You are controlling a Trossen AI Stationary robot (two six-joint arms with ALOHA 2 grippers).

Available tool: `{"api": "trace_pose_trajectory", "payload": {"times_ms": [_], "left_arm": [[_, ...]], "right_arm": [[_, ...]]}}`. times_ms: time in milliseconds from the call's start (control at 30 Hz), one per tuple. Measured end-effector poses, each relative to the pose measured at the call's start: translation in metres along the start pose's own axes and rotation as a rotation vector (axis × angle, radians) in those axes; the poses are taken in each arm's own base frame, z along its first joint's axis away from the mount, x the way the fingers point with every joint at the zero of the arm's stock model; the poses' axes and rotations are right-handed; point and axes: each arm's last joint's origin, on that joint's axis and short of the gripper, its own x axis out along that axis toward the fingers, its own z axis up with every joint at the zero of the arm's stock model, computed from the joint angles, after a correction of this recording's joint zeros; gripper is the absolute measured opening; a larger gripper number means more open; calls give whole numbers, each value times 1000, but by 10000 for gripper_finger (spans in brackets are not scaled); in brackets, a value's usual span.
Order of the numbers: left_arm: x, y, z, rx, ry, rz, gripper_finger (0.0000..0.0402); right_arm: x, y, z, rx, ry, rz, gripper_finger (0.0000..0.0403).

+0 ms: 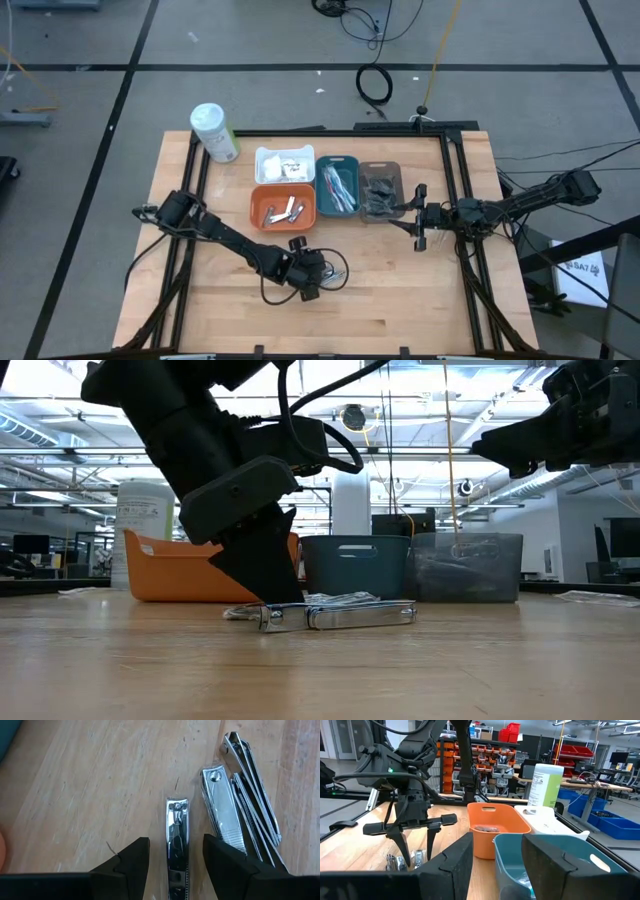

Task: Pick & Place Travel size toiletries
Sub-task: Put the nail cutter into the orange bin

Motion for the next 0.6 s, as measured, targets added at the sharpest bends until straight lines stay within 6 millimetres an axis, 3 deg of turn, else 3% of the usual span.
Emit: {"api": "trace_pose_trajectory", "payload": {"times_ms": [467,600], "left_arm": [[1,0,0,-2,1,-2,184],[1,0,0,-3,4,-7,164]], "right_arm": [[0,0,0,0,0,0,155],[0,0,0,0,0,0,155]]}}
